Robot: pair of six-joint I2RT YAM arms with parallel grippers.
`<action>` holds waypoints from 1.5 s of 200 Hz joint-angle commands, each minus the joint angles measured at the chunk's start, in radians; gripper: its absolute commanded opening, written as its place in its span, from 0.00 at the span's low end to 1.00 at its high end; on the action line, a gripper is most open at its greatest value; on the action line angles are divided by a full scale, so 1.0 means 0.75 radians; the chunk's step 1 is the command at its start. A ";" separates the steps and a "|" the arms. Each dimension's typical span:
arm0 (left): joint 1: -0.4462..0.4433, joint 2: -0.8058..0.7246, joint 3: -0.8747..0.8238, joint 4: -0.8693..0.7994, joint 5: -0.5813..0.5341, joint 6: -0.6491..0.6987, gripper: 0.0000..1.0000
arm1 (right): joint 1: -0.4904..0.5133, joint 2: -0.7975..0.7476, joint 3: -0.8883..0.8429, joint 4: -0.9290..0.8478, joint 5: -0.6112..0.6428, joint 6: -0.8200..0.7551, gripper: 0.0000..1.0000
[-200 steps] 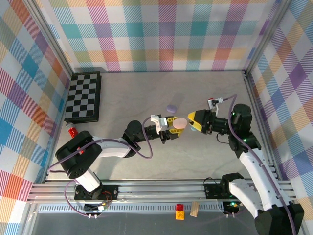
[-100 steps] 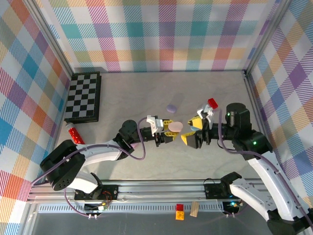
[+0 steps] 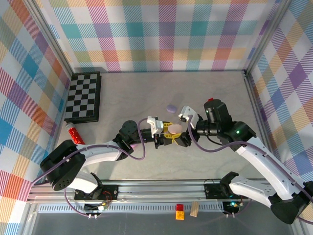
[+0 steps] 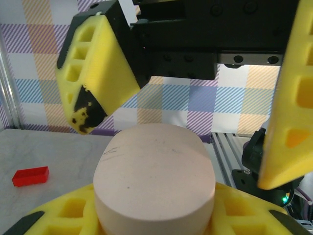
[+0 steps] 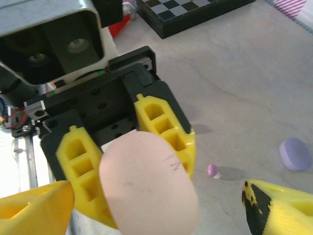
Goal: Insert the wireless bluetooth earbuds into the charging case
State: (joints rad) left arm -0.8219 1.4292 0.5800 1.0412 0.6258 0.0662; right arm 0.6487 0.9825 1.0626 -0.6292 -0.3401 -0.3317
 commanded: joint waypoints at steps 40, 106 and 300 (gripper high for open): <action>0.012 -0.001 0.002 0.107 0.071 -0.068 0.32 | 0.008 -0.008 0.035 0.072 0.260 -0.033 0.88; 0.012 -0.003 -0.008 0.087 0.076 -0.035 0.32 | 0.009 -0.041 0.035 0.160 0.254 0.039 0.88; 0.018 -0.095 -0.041 0.014 0.074 -0.031 0.32 | 0.040 -0.057 0.060 -0.002 -0.104 -0.063 0.89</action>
State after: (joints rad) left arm -0.8146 1.3960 0.5587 1.0435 0.6624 0.0414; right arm 0.6605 0.9485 1.1034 -0.5568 -0.3214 -0.2844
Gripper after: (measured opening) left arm 0.360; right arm 0.883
